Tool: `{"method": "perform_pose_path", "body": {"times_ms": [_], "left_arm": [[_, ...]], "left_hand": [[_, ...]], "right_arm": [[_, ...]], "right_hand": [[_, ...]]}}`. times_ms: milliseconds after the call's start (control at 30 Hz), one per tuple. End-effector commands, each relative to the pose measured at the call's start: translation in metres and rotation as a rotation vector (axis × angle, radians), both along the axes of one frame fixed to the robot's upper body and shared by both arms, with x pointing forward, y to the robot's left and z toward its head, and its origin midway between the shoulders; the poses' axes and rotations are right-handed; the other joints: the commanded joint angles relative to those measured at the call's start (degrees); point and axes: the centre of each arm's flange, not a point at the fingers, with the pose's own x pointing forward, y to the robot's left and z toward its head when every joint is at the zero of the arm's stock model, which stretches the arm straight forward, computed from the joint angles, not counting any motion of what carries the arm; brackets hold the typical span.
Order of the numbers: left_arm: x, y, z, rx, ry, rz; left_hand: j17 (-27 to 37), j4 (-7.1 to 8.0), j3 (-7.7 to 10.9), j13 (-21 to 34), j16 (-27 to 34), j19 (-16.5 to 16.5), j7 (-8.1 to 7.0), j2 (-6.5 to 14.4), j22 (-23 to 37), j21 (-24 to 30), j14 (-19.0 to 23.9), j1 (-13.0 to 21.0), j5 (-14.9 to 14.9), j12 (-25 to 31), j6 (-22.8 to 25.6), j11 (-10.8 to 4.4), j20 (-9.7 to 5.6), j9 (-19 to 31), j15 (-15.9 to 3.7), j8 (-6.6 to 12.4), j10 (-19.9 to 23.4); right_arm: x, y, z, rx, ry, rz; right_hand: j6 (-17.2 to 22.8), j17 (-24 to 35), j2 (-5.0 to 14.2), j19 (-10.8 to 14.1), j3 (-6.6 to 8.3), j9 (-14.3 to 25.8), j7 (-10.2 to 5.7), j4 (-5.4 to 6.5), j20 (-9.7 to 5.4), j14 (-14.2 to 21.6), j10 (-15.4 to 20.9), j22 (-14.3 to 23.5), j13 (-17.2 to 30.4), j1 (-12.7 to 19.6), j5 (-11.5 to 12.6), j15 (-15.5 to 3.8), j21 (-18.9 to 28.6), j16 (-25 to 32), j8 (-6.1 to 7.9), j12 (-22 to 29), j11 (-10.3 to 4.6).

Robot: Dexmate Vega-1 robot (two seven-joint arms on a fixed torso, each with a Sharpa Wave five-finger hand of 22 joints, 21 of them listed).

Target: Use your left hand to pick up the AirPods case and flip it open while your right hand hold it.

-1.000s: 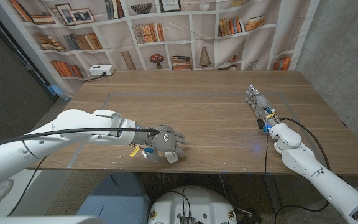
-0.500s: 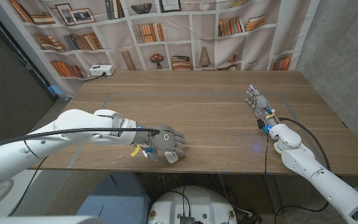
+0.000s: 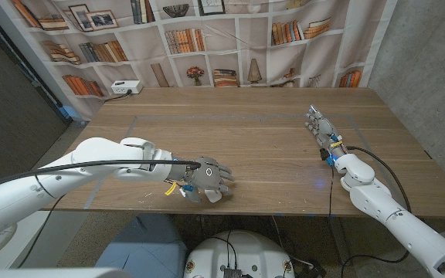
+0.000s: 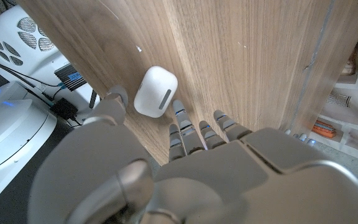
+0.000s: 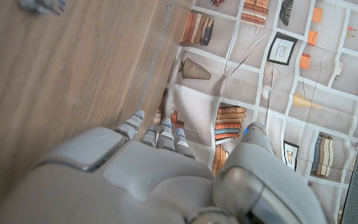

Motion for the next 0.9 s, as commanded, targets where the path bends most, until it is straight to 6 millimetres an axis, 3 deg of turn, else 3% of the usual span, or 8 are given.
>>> {"method": "perform_pose_path", "body": {"times_ms": [33,900], "left_arm": [[0.0018,-0.0011,-0.0024,-0.004,0.003,-0.004],[-0.0002,-0.0030,-0.0108,0.002,-0.015,-0.026]], "left_hand": [[0.1,0.12,-0.17,-0.1,0.4,0.4,-0.35,0.6,0.1,0.1,0.4,0.3,-0.1,0.3,0.4,0.10,0.40,0.0,-0.02,0.30,0.5],[0.1,-0.58,0.25,-0.1,0.5,0.6,-1.15,1.4,0.1,0.2,0.8,2.1,-0.1,0.4,0.7,-0.48,0.89,0.0,-0.08,0.20,1.1]], "right_arm": [[0.0015,-0.0003,-0.0026,0.002,0.005,0.002],[-0.0023,-0.0001,-0.0017,0.003,-0.003,-0.001]], "right_hand": [[0.1,0.1,-0.11,-0.5,0.35,0.1,-0.30,-0.08,0.11,-1.6,0.1,0.3,0.3,0.6,-0.2,-0.26,0.4,0.1,0.36,-0.2,0.27],[0.1,0.1,-0.12,-0.4,0.39,0.1,-0.39,-0.06,0.17,-1.6,0.1,0.3,0.3,0.6,-0.2,-0.25,0.4,0.1,0.35,-0.2,0.16]]}}
